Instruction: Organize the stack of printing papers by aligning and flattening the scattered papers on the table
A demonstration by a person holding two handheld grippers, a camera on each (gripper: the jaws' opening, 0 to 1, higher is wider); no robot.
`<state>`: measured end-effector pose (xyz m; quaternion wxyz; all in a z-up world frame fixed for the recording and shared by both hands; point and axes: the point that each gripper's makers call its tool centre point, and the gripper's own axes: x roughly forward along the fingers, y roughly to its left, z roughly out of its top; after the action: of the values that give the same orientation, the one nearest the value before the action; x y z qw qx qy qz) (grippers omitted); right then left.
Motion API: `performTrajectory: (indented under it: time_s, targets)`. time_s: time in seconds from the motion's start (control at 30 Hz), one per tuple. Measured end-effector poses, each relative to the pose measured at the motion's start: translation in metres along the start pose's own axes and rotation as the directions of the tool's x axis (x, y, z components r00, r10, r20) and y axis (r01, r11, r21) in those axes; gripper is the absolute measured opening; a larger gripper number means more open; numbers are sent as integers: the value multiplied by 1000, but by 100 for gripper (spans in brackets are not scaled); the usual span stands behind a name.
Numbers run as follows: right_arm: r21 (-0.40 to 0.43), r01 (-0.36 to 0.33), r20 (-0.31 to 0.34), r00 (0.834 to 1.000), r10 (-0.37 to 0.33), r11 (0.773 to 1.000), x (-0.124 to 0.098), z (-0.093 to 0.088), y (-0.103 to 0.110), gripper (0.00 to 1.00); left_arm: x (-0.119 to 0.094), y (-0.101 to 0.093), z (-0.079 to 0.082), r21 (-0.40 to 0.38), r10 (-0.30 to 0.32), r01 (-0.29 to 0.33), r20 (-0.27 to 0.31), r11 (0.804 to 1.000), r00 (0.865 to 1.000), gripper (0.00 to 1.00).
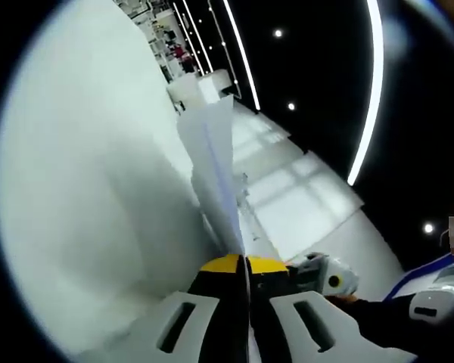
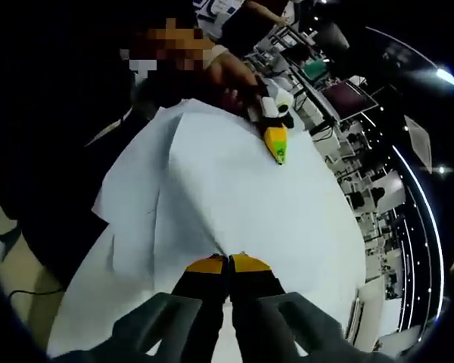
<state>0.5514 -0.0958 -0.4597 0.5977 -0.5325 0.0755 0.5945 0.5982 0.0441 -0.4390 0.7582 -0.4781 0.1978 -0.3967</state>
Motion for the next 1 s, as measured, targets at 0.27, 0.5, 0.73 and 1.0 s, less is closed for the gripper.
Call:
performTrajectory:
  time_s: [0.27,0.5,0.73,1.0]
  targets:
    - [265,42,29,998,-51,963,-10,-25,-18,19,3,-3,-2,17,-12,12,0,1000,1000,6]
    - [573,-63,105,994,3,817,-19,-42,-6,36,5,-14,2,71,-40,41,-7,997,999,5]
    - [795,-162,270,957,-102,585,-39,-56,-26,49,5,-30,7,144,-92,99,-56,985,994,5]
    - [862,-430,500,808,-311,269,-66,-55,-88,70,5,-46,20,266,-139,164,-111,950,984,5]
